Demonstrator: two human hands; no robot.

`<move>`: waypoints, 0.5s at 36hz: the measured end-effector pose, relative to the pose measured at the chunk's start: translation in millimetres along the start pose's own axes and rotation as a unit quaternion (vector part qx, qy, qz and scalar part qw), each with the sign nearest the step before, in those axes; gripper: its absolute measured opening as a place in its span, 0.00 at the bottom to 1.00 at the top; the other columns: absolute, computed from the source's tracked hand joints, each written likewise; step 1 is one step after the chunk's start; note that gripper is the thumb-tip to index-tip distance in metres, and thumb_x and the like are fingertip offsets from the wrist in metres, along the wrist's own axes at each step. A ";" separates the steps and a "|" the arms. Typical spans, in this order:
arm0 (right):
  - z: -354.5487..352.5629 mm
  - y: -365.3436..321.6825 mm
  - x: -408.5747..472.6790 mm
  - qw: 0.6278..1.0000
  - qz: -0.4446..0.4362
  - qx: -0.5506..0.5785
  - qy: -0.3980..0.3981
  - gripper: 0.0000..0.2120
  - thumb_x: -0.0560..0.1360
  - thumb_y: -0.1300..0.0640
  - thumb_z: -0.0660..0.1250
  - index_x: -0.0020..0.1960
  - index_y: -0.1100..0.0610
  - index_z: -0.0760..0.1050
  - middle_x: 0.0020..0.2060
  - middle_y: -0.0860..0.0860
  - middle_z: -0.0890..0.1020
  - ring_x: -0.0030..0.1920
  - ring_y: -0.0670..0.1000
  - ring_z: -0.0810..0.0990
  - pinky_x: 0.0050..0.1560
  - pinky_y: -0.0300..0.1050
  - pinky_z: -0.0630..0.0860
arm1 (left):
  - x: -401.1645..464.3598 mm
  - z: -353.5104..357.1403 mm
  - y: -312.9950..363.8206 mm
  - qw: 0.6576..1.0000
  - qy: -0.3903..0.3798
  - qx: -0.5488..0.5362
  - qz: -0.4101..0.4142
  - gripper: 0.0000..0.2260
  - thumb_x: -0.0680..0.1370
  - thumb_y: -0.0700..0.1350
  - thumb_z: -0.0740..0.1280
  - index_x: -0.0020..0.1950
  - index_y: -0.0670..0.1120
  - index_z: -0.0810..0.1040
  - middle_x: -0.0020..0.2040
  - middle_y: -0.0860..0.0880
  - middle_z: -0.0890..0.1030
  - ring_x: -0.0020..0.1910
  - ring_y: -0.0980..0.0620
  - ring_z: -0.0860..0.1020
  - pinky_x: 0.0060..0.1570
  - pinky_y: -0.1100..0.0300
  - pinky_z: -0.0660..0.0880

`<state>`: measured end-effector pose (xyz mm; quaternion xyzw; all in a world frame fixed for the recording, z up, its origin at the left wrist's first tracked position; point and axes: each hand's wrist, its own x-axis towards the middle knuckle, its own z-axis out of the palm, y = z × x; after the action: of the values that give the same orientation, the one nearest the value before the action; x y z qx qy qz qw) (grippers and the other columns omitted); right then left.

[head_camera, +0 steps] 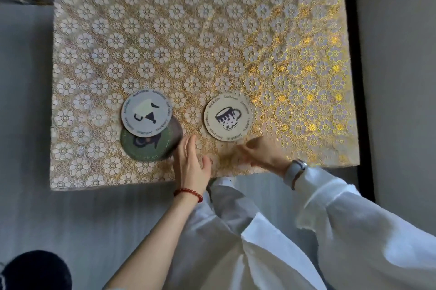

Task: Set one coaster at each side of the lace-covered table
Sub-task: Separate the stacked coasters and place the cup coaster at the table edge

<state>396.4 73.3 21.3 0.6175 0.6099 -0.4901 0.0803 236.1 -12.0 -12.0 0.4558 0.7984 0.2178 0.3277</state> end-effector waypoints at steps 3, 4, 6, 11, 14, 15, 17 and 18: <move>-5.6 5.9 2.1 0.997 -0.021 -0.063 0.040 0.23 0.78 0.47 0.55 0.37 0.64 0.76 0.31 0.60 0.82 0.28 0.53 0.77 0.27 0.37 0.71 | 5.4 3.5 -1.9 1.000 -0.008 0.023 0.002 0.24 0.72 0.44 0.61 0.67 0.42 0.65 0.69 0.38 0.66 0.67 0.39 0.66 0.65 0.39 0.65; -8.9 6.2 7.6 0.995 -0.033 -0.064 0.076 0.21 0.78 0.49 0.55 0.41 0.64 0.77 0.33 0.59 0.82 0.30 0.53 0.78 0.28 0.37 0.72 | 6.1 5.2 -1.9 0.999 -0.009 0.039 0.008 0.23 0.72 0.45 0.60 0.67 0.42 0.65 0.68 0.38 0.67 0.67 0.39 0.66 0.65 0.38 0.65; -15.8 2.9 23.3 0.988 -0.066 -0.059 0.130 0.13 0.78 0.53 0.57 0.50 0.61 0.75 0.43 0.56 0.82 0.38 0.52 0.80 0.36 0.40 0.76 | 8.5 7.7 -0.9 0.997 -0.011 0.072 0.025 0.24 0.72 0.48 0.58 0.67 0.42 0.66 0.68 0.39 0.68 0.67 0.39 0.65 0.64 0.38 0.64; -24.7 -17.0 64.3 0.972 -0.135 -0.088 0.171 0.19 0.76 0.60 0.59 0.67 0.58 0.65 0.63 0.56 0.71 0.63 0.55 0.68 0.64 0.48 0.67 | 21.5 15.2 4.7 0.987 -0.041 0.155 0.034 0.31 0.72 0.52 0.66 0.71 0.46 0.59 0.73 0.45 0.61 0.70 0.44 0.58 0.65 0.41 0.57; -20.1 -25.1 78.5 0.967 -0.138 -0.133 0.169 0.23 0.74 0.61 0.60 0.68 0.54 0.63 0.64 0.57 0.68 0.63 0.57 0.65 0.64 0.50 0.66 | 31.0 16.6 7.2 0.977 -0.042 0.205 0.038 0.35 0.70 0.58 0.66 0.71 0.46 0.57 0.74 0.46 0.58 0.71 0.45 0.55 0.64 0.43 0.55; -17.2 -25.9 79.9 0.964 -0.136 -0.149 0.174 0.23 0.73 0.61 0.61 0.68 0.54 0.64 0.63 0.58 0.69 0.62 0.58 0.65 0.62 0.50 0.67 | 33.5 16.2 7.6 0.975 -0.043 0.215 0.039 0.36 0.69 0.59 0.66 0.71 0.45 0.57 0.74 0.46 0.57 0.72 0.45 0.54 0.63 0.44 0.55; -11.7 -26.4 76.3 0.959 -0.133 -0.169 0.186 0.23 0.72 0.61 0.62 0.67 0.55 0.64 0.62 0.59 0.69 0.59 0.58 0.66 0.58 0.48 0.68 | 37.5 14.6 7.5 0.972 -0.045 0.225 0.041 0.37 0.68 0.59 0.67 0.71 0.45 0.57 0.74 0.46 0.57 0.73 0.46 0.52 0.63 0.44 0.55; -9.3 -25.6 72.8 0.958 -0.131 -0.171 0.189 0.23 0.72 0.61 0.62 0.67 0.56 0.64 0.61 0.59 0.69 0.59 0.58 0.66 0.57 0.48 0.69 | 38.9 13.9 6.8 0.972 -0.048 0.228 0.042 0.38 0.68 0.59 0.68 0.71 0.46 0.57 0.75 0.46 0.57 0.73 0.46 0.51 0.64 0.44 0.54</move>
<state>363.4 135.0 -12.4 0.5905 0.7642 -0.2595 0.0032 235.8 25.9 -29.9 0.5617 0.7902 0.0215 0.2441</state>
